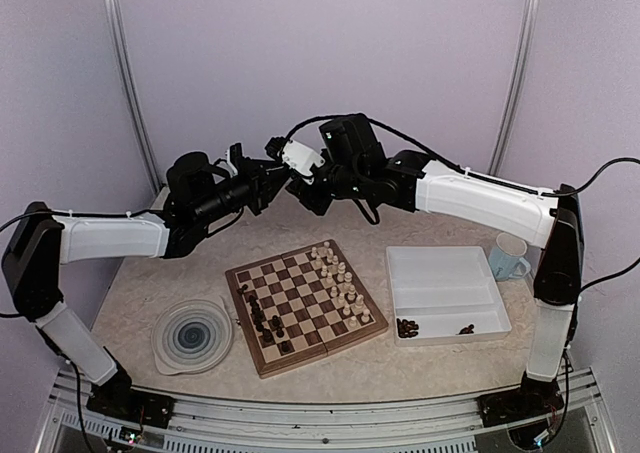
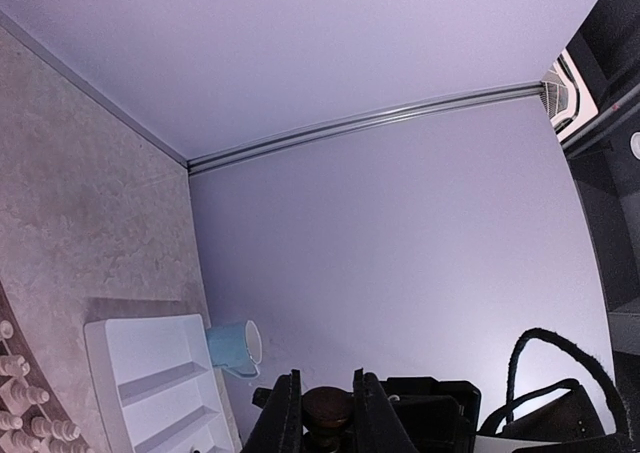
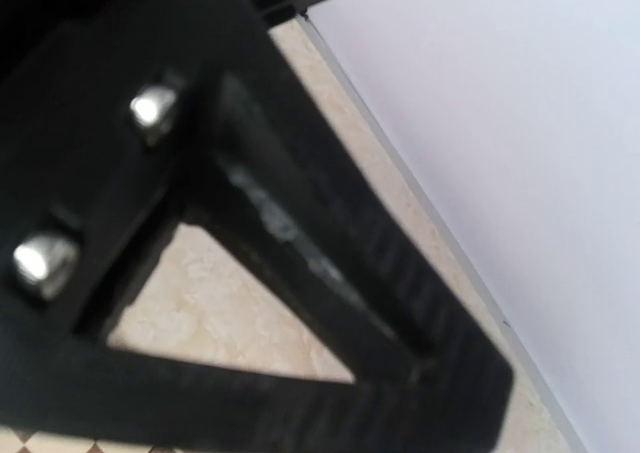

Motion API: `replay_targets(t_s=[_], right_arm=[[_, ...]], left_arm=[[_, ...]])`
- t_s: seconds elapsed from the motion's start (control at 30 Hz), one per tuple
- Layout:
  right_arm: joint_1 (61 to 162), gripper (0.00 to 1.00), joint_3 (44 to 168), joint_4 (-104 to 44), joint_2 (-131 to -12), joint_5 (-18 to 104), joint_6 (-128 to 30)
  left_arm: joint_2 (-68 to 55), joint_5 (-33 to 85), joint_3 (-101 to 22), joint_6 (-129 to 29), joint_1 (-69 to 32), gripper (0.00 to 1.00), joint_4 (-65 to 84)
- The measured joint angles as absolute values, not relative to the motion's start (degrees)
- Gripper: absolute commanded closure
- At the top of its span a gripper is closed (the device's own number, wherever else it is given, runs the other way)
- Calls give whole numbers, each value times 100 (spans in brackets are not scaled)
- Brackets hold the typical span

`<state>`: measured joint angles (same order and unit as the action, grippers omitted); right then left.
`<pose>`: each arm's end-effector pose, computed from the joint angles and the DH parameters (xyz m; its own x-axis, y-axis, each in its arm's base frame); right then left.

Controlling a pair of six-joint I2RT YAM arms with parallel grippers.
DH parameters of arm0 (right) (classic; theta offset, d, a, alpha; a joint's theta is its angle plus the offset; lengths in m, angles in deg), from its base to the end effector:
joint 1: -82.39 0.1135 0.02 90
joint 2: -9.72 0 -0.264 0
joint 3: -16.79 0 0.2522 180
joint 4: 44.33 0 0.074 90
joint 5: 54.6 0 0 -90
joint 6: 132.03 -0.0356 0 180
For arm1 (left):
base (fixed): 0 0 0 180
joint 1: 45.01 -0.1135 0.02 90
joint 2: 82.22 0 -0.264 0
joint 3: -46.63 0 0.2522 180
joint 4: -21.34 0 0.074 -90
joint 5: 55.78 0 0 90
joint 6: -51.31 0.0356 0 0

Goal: Set up the chess pieces on the board
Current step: Pass from the left arm to the right

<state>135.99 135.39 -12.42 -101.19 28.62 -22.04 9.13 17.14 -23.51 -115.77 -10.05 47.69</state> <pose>0.2787 0.3709 0.3490 0.0226 -0.5414 -0.8405 -0.7743 0.5223 -0.3573 0.2964 -0.2200 0.2959 -0.7511 -0.6117 -0.2483 0.2476 0.0876 -0.9649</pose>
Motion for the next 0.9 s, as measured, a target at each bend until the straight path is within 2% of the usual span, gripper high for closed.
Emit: replay_targets(t_s=[0.77,0.83,0.9], right_arm=[[13497,83,13563,-1196,-10117,3019,-2206],[13486,83,13563,-1176,-10117,3067,-2204],[13473,79,13563,-1159,-10117,3107,-2204]], left_arm=[[786,2040,-2353,-10945,-880,93,4444],[786,2055,-2356,-10897,-869,93,4431],[786,2075,-2362,-10886,-858,92,4411]])
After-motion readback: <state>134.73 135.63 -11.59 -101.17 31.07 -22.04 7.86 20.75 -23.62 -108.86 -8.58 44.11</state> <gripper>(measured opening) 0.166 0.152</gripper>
